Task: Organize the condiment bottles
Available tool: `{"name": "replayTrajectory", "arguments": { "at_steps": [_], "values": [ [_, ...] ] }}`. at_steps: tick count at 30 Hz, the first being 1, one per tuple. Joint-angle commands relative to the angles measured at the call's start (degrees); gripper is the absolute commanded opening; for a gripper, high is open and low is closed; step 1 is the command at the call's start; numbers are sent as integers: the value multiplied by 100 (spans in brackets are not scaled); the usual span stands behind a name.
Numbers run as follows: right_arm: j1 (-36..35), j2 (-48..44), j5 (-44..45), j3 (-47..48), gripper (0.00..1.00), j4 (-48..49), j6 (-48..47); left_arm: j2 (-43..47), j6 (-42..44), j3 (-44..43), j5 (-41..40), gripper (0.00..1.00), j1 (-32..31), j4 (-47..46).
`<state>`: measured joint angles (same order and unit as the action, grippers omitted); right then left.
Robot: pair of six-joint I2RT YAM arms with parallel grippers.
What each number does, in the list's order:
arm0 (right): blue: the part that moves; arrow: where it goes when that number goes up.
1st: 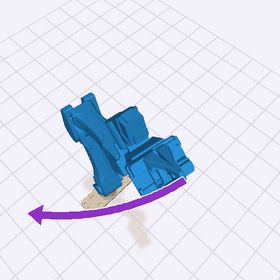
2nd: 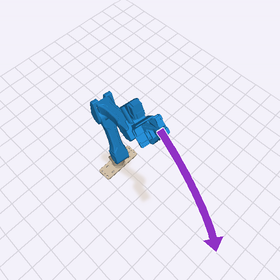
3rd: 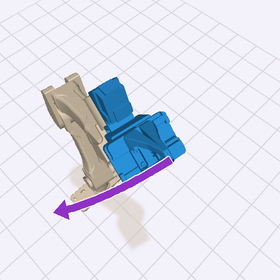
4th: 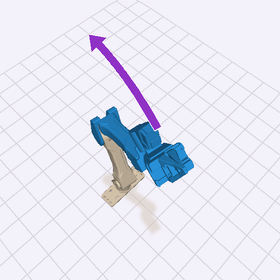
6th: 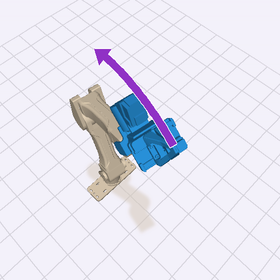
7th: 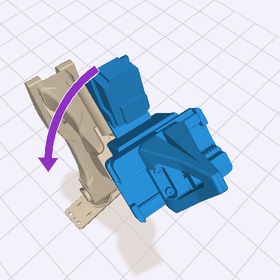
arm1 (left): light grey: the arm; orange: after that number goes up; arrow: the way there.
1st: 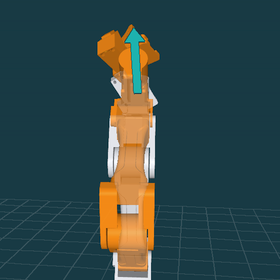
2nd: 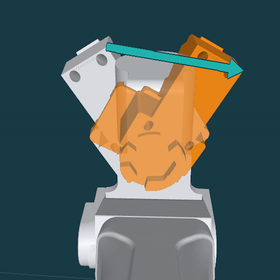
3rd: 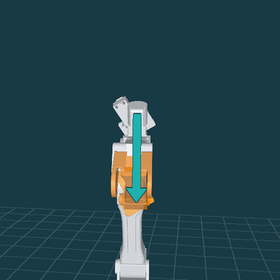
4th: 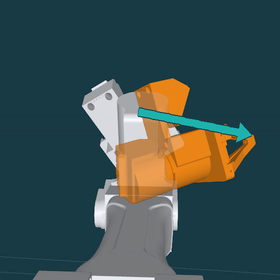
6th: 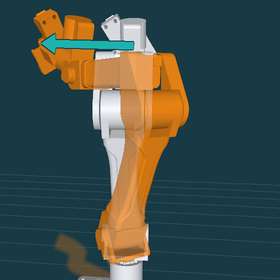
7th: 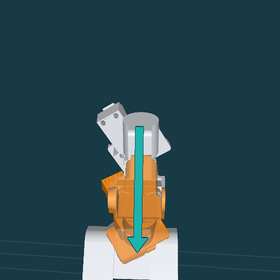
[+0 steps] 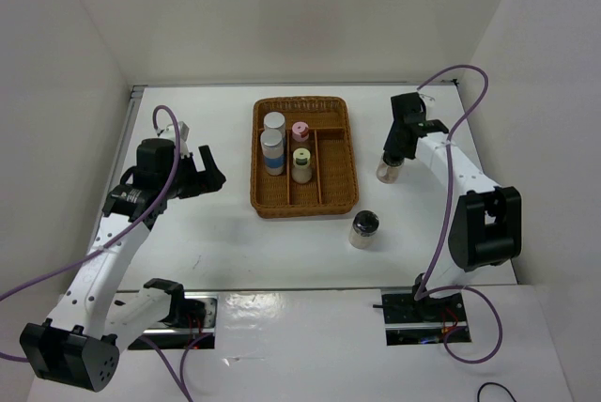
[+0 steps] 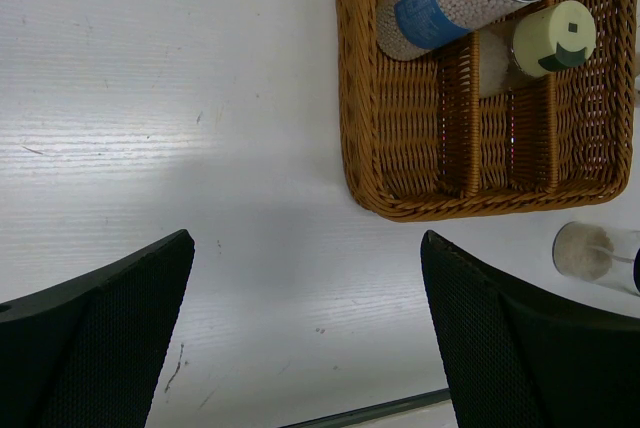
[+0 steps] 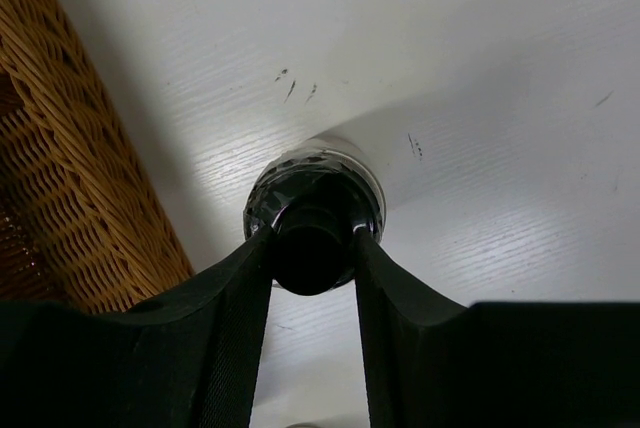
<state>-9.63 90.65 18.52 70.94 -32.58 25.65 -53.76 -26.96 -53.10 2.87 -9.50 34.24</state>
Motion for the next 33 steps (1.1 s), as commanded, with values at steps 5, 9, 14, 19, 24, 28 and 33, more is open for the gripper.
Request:
{"name": "replayTrajectory", "arguments": {
  "at_steps": [5, 9, 14, 19, 24, 28, 33],
  "values": [
    [-66, 181, 160, 306, 35, 182, -42, 41, 112, 10, 82, 100, 27, -216],
    [-66, 234, 213, 307, 30, 182, -42, 41, 112, 10, 82, 100, 27, -216],
    [-66, 234, 318, 359, 16, 59, -42, 41, 112, 10, 82, 100, 27, -216],
    [-223, 234, 599, 578, 5, -248, -42, 41, 112, 10, 82, 100, 27, -216],
    [-347, -47, 723, 834, 1, -477, -95, 41, 112, 10, 134, 100, 27, -216],
    [-460, -162, 521, 1254, 0, -645, -148, 93, 112, 10, 134, 100, 27, -216],
    [-715, -162, 381, 1923, 0, -1004, -253, 146, 112, 10, 134, 100, 27, -269]
  ]
}}
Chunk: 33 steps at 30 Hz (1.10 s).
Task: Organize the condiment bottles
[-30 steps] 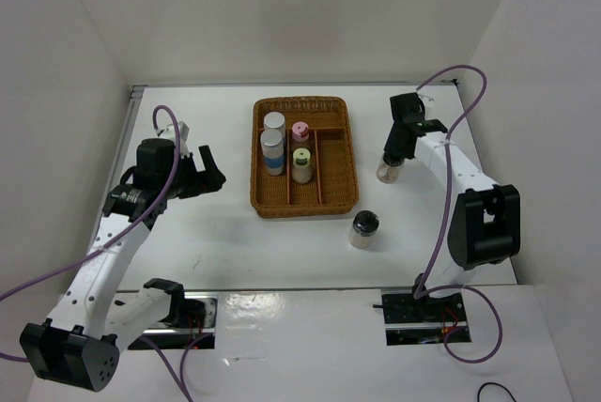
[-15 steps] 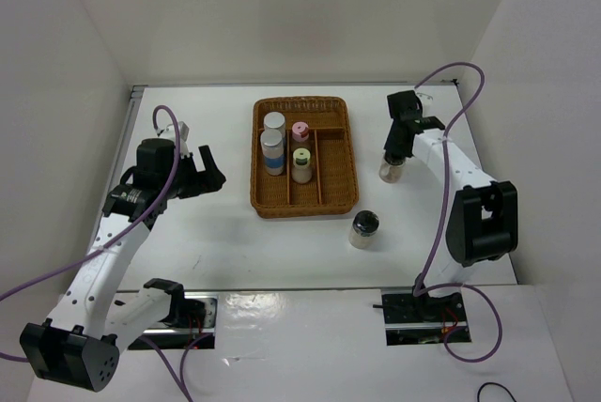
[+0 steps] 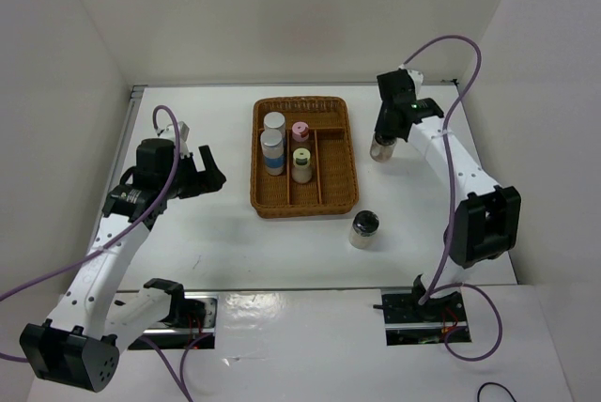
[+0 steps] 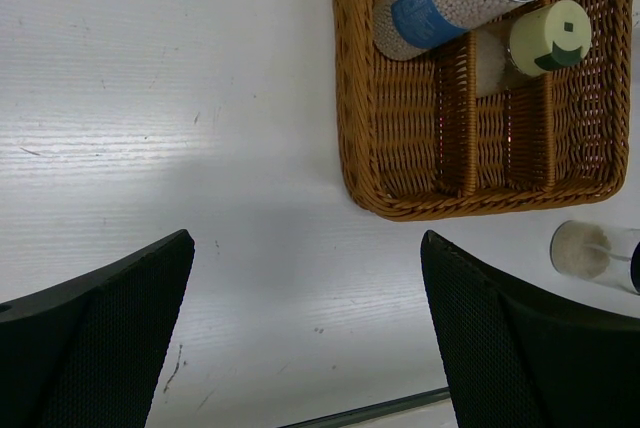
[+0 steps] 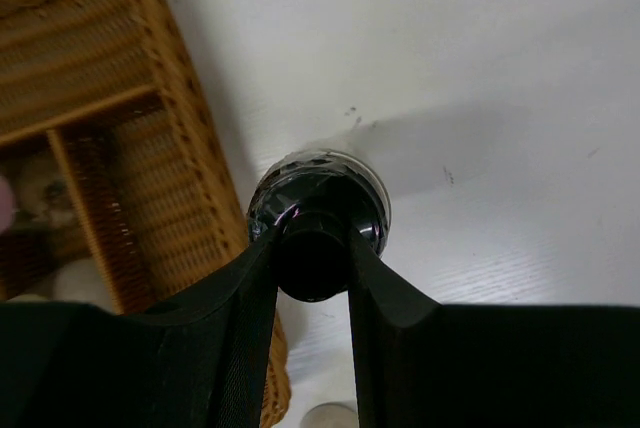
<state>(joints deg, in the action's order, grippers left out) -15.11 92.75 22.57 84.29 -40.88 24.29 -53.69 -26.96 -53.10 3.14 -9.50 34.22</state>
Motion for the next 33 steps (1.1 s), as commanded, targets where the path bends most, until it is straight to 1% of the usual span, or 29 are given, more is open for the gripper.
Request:
{"name": "replayTrajectory", "arguments": {
  "at_steps": [1, 2, 6, 13, 22, 23, 33],
  "values": [
    [-246, -293, -24, 841, 0, -227, -118, 140, 112, 10, 108, 100, 27, -266],
    [-246, -293, -24, 965, 0, -288, -118, 140, 112, 10, 108, 100, 27, -266],
    [-693, -12, -86, 1501, 0, -394, -118, 140, 112, 10, 108, 100, 27, -266],
    [-1247, 541, -86, 1951, 1, -403, -65, 192, 112, 10, 108, 100, 27, -266],
    [-1363, 1140, -147, 2188, 1, -218, -65, 192, 112, 10, 108, 100, 27, -266],
    [-1363, 1192, -147, 2266, 3, -218, -65, 192, 112, 63, 108, 100, 27, -266],
    [-1363, 1711, -147, 2214, 3, 159, -118, 140, 112, 63, 108, 100, 27, -266]
  ]
}}
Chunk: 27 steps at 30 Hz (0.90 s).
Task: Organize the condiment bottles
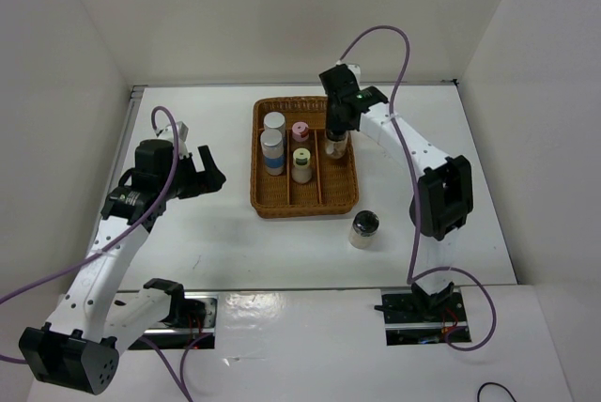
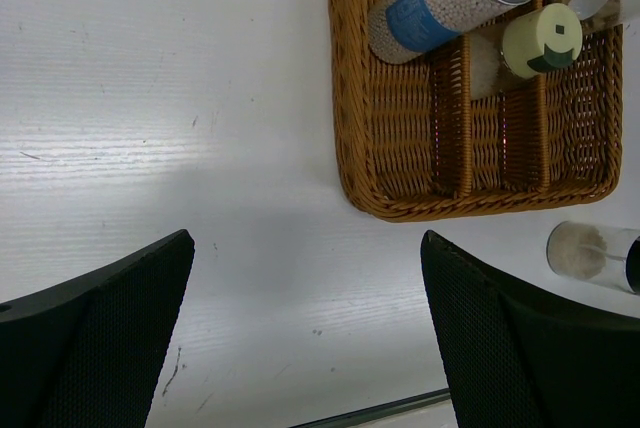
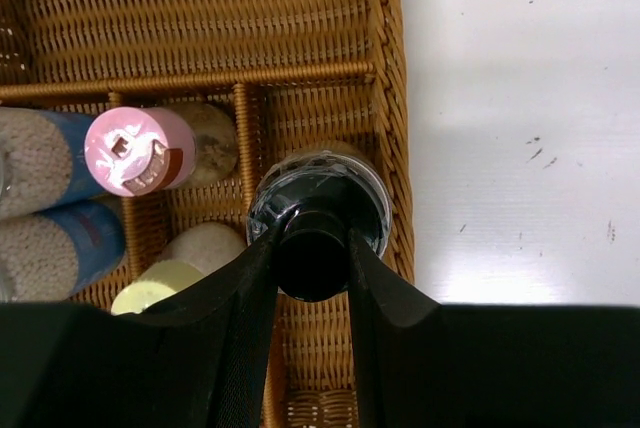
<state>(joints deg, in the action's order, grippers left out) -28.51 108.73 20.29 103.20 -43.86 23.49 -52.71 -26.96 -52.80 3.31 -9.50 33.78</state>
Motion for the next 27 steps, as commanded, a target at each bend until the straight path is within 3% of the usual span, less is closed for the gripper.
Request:
{"name": "replayTrajectory", "arguments": {
  "at_steps": [1, 21, 25, 27],
  "values": [
    [-23, 192, 80, 263, 3, 526, -37, 41, 112, 32, 91, 100, 27, -223],
    [-23, 799, 256, 315, 5, 870, -37, -117, 112, 32, 196, 100, 27, -223],
    [-23, 913, 308, 368, 18, 756, -37, -117, 112, 32, 196, 100, 27, -223],
    [-23, 913, 369, 297, 38, 704, -37, -117, 112, 32, 196, 100, 27, -223]
  ]
}}
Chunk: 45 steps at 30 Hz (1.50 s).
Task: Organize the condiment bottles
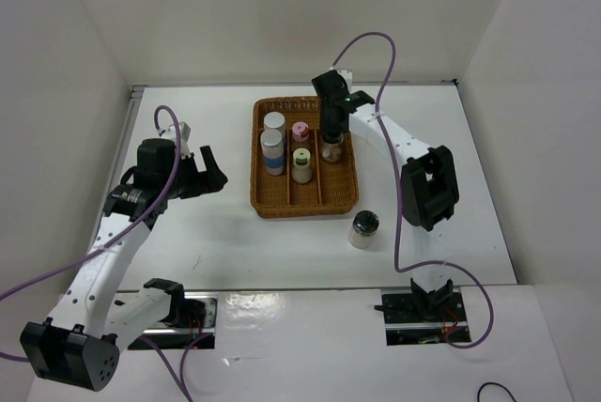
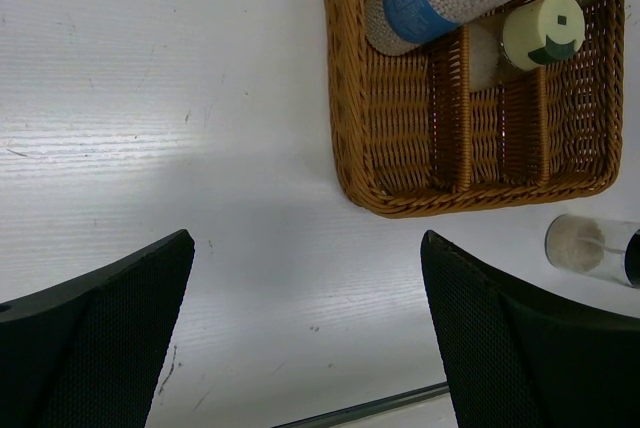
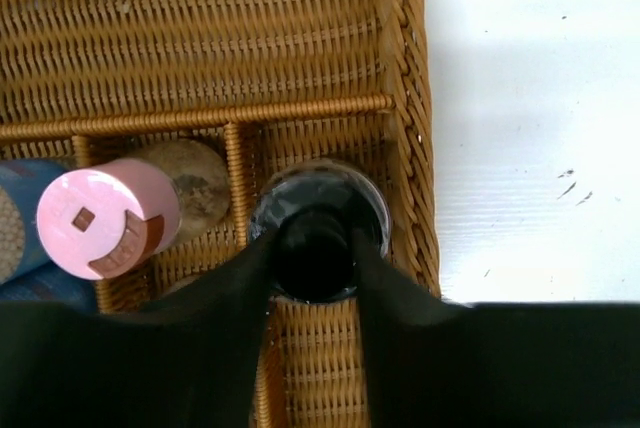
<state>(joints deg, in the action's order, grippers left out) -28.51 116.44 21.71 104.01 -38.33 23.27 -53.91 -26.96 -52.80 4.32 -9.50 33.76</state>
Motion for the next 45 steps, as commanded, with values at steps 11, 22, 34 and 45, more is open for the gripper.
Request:
{"name": "replayTrajectory", "arguments": {
  "at_steps": [11, 22, 34, 45],
  "values": [
    [-23, -1357, 26, -670, 95, 71, 310, 56, 165, 32, 96, 100, 27, -221],
    [-198, -4735, -950, -3377, 87, -25, 871, 109, 165, 32, 148, 100, 27, -273],
    [-585, -5106, -590, -4180, 73, -1360, 1795, 109, 165, 32, 148, 100, 27, -273],
    [-1121, -4419, 114, -3729, 64, -2557, 2411, 109, 165, 32, 96, 100, 27, -273]
  ]
}}
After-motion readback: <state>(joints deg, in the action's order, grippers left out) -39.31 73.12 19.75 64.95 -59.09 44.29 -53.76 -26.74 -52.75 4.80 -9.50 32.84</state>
